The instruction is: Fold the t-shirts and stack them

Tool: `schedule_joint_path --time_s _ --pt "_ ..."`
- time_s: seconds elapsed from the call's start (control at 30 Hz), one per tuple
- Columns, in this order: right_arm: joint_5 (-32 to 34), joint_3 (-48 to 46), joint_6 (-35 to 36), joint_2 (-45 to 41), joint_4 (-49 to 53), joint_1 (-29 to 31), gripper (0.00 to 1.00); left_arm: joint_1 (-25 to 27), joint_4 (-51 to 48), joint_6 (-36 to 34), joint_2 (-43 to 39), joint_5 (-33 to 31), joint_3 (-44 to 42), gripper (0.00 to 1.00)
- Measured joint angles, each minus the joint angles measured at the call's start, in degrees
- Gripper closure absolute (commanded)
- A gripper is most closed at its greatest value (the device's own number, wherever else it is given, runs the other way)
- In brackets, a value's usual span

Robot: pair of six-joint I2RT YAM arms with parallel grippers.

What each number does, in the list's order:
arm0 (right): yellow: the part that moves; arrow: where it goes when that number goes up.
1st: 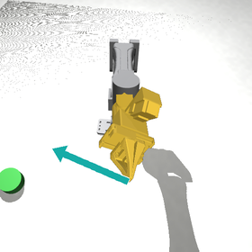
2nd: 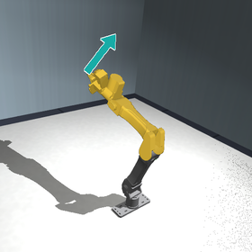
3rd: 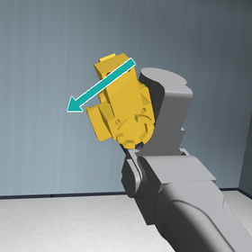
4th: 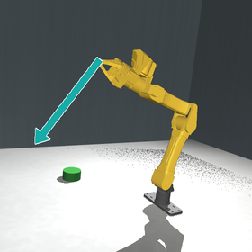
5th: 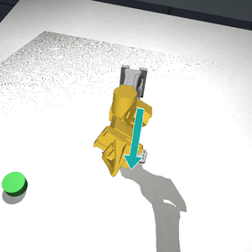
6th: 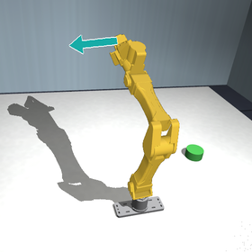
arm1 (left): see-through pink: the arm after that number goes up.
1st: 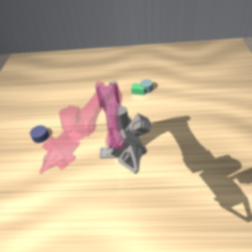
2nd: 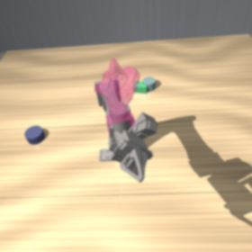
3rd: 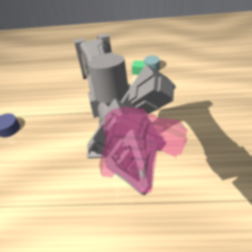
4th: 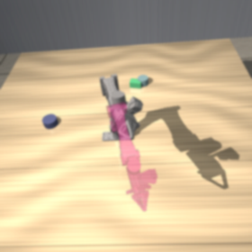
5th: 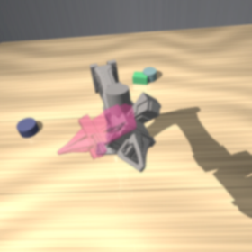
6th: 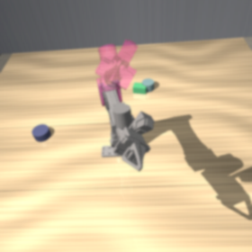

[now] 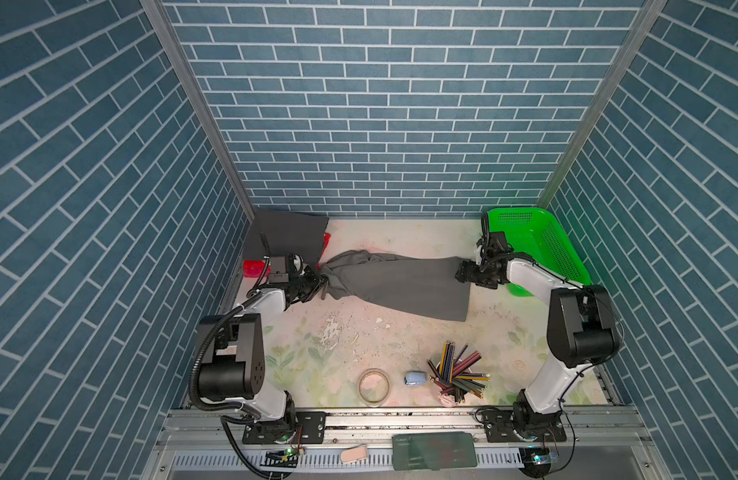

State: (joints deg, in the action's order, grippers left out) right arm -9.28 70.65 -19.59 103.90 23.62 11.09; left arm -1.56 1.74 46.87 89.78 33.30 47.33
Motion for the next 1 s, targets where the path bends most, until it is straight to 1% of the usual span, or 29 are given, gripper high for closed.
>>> schedule_joint_path --time_s 0.07,0.13,0.2,0.3,0.37,0.4,0.5,0.53,0.57,0.63,0.67,0.7,0.77,0.8,0.83,0.87,0.9,0.97,1.0 --pt "0.72 3.54 0.13 5.14 -0.74 -0.13 0.34 0.66 0.02 0.00 0.20 -0.24 0.00 1.00" --pt "1.55 5.79 0.44 8.94 -0.55 -0.13 0.47 1.20 0.17 0.00 0.20 -0.35 0.00 1.00" --pt "2.73 8.11 0.46 11.76 -0.22 -0.13 0.66 1.53 0.26 0.00 0.20 -0.50 0.00 1.00" --pt "3.21 12.39 0.59 14.75 0.00 -0.15 0.83 1.70 0.35 0.00 0.20 -0.55 -0.07 1.00" --pt "3.13 15.74 0.61 17.46 0.48 -0.17 0.91 1.75 0.48 0.00 0.24 -0.55 -0.15 1.00" --pt "3.08 18.03 0.46 18.95 0.81 -0.17 0.93 1.75 0.63 0.00 0.37 -0.55 -0.15 1.00" --pt "3.10 26.36 0.37 24.35 2.21 -0.17 0.93 1.86 1.38 0.04 1.36 -0.68 -0.17 1.00" --pt "3.08 29.86 0.37 26.64 2.67 -0.17 0.93 1.90 1.81 0.04 1.95 -0.70 -0.15 1.00" --pt "3.23 33.88 0.37 29.05 3.58 -0.22 0.89 1.97 2.23 0.09 2.67 -0.76 -0.09 1.00" --pt "3.54 42.99 0.55 34.40 5.86 -0.28 0.76 2.10 2.84 0.31 4.66 -0.72 0.61 1.00" --pt "3.43 47.36 0.31 37.05 6.73 -0.28 0.66 2.27 3.15 0.55 6.16 -0.74 1.33 1.00" --pt "3.61 52.28 0.26 39.56 8.02 -0.28 0.59 2.47 3.32 0.79 7.21 -0.72 1.88 1.00" --pt "3.26 59.17 0.68 43.23 10.12 -0.48 0.44 3.26 3.58 1.29 9.29 -0.76 3.32 1.00" --pt "3.21 60.57 0.70 43.82 11.10 -0.63 0.38 3.65 3.65 1.38 9.79 -0.81 3.85 1.00" --pt "3.08 61.00 0.83 43.95 12.20 -0.83 0.31 4.20 3.76 1.51 10.16 -0.81 4.37 1.00" --pt "3.02 60.52 1.22 43.47 12.59 -1.03 0.28 4.68 3.80 1.55 10.27 -0.83 4.83 1.00" --pt "2.99 58.36 1.42 42.07 12.09 -1.18 0.22 5.18 4.09 1.57 10.27 -0.81 5.14 1.00" --pt "2.82 50.77 1.53 37.09 11.91 -1.38 0.15 5.86 5.09 1.64 10.29 -0.66 5.31 1.00" --pt "2.58 45.35 1.25 33.33 11.37 -1.42 0.14 6.14 5.44 1.75 10.29 -0.59 5.27 1.00"
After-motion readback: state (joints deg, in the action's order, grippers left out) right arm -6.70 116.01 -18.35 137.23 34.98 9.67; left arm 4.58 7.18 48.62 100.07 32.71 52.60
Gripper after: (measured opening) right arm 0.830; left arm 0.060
